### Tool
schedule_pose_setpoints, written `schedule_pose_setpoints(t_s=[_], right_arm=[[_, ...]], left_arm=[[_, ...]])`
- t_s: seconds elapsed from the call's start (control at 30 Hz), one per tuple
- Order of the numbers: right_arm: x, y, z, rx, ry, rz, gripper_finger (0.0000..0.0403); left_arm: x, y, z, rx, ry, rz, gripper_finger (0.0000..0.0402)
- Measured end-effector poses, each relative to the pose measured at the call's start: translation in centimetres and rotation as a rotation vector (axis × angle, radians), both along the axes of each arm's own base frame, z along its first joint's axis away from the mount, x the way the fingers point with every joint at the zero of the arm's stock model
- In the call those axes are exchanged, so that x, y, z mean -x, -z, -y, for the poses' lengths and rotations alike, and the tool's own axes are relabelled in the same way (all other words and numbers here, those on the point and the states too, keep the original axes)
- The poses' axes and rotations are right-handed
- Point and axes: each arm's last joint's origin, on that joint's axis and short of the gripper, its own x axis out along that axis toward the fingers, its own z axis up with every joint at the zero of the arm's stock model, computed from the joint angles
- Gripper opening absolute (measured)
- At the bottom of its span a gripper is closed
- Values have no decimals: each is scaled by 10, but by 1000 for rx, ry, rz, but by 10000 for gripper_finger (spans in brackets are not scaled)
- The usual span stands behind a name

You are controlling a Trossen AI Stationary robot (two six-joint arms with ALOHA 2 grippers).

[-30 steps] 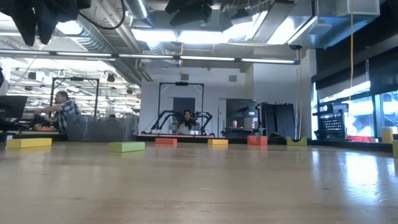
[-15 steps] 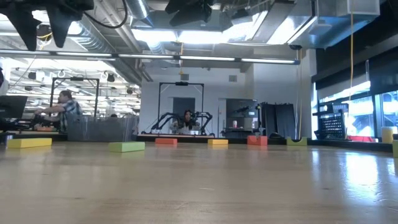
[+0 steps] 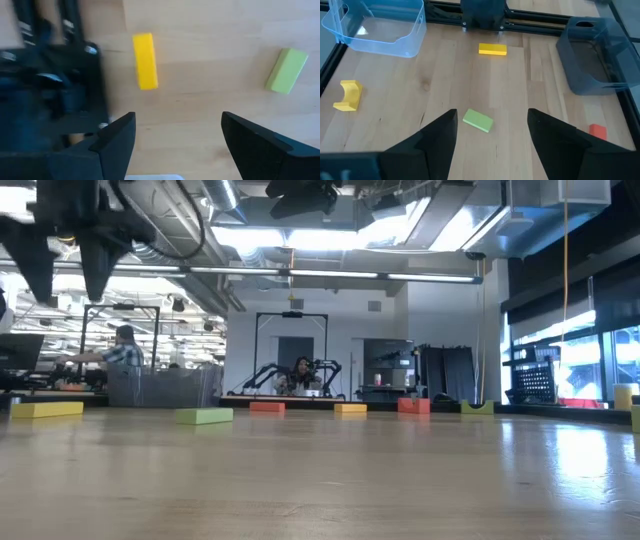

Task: Sort & place blocks by color
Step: Put the middle yellow block into the black bin

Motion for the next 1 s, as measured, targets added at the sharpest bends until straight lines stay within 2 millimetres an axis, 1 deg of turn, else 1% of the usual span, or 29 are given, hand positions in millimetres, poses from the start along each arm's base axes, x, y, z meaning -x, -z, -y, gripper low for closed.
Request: schedule_pose_setpoints(t_s=[0.13, 0.2, 0.37, 0.5, 0.57, 0.63, 0.73, 1.0], right_arm=[[0, 0, 0, -3, 2, 0, 242], [0, 0, 0, 3, -3, 5, 242], [0, 0, 0, 4, -3, 6, 242], [-1, -1, 0, 10, -8, 12, 242], [-1, -1, 0, 24, -21, 14, 242], [-1, -1, 0, 42, -37, 16, 242], [-1, -2, 0, 55, -65, 24, 242], [-2, -2, -1, 52, -104, 35, 242]], left_arm=[[-3, 24, -1, -42, -19, 13, 283], [-3, 34, -2, -67, -58, 9, 283], [3, 58, -3, -98, -130, -62, 283], [2, 76, -4, -120, -150, -97, 283], [1, 82, -4, -120, -151, -95, 283], [1, 91, -4, -123, -167, -126, 283], [-1, 98, -4, -138, -195, -158, 283], [-7, 111, -5, -194, -192, -249, 283]])
